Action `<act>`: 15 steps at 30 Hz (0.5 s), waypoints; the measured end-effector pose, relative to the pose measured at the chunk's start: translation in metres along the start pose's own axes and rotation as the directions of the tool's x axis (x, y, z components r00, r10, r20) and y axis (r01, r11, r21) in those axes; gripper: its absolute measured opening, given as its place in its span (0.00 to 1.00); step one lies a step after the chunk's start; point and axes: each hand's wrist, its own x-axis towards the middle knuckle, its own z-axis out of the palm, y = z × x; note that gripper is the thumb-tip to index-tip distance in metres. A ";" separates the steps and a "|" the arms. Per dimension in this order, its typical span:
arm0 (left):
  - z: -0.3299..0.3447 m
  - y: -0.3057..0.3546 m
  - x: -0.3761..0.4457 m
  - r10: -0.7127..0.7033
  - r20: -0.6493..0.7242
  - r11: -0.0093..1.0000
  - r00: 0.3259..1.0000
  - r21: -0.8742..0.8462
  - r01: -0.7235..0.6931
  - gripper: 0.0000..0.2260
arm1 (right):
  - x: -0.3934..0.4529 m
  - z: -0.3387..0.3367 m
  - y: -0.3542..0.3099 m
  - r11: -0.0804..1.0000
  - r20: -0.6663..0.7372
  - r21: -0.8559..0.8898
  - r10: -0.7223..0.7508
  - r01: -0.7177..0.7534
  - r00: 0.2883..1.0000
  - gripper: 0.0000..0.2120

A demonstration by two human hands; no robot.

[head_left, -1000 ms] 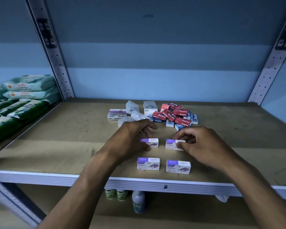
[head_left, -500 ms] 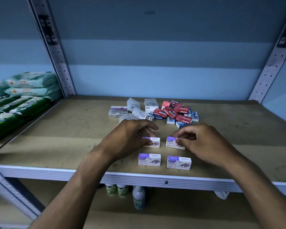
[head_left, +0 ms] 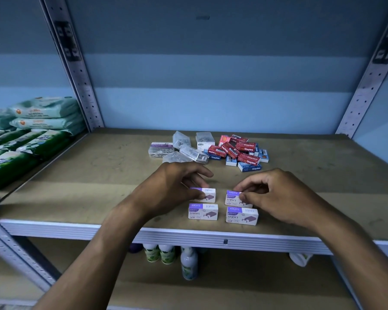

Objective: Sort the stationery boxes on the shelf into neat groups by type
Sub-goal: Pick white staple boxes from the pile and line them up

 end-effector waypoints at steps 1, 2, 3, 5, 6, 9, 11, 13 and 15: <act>0.000 0.000 0.000 -0.002 0.004 1.000 1.000 -0.006 0.002 0.18 | -0.001 0.000 0.000 1.000 0.002 -0.003 -0.001 0.001 1.000 0.05; 0.000 0.000 -0.001 -0.003 0.008 1.000 1.000 -0.010 0.003 0.18 | -0.001 -0.001 0.000 1.000 0.005 -0.003 0.001 -0.001 1.000 0.05; 0.000 0.001 -0.001 -0.003 0.013 1.000 1.000 -0.015 0.003 0.18 | -0.002 -0.001 0.000 1.000 0.008 -0.001 0.001 -0.001 1.000 0.05; 0.001 0.001 -0.001 -0.004 0.016 1.000 1.000 -0.020 0.004 0.18 | -0.003 -0.002 0.000 1.000 0.015 -0.003 -0.003 0.003 1.000 0.05; 0.001 0.001 -0.001 -0.002 0.013 1.000 1.000 -0.019 0.003 0.18 | -0.003 -0.002 0.000 1.000 0.017 -0.002 -0.007 0.007 1.000 0.05; -0.001 0.002 -0.003 0.007 -0.012 1.000 1.000 -0.005 -0.007 0.17 | -0.004 -0.004 0.000 1.000 0.003 0.020 -0.014 0.014 1.000 0.03; -0.004 0.002 -0.004 0.009 -0.061 1.000 0.998 0.001 -0.009 0.16 | -0.004 -0.005 0.001 1.000 -0.030 0.007 -0.028 0.028 0.999 0.03; -0.007 0.001 -0.004 -0.006 -0.155 1.000 0.988 0.013 0.009 0.14 | -0.002 -0.005 0.002 0.999 -0.072 0.012 -0.035 0.036 0.997 0.04; -0.011 -0.003 -0.003 -0.021 -0.259 0.997 0.966 0.061 0.038 0.12 | 0.000 -0.006 0.003 0.998 -0.115 0.034 -0.039 0.043 0.993 0.03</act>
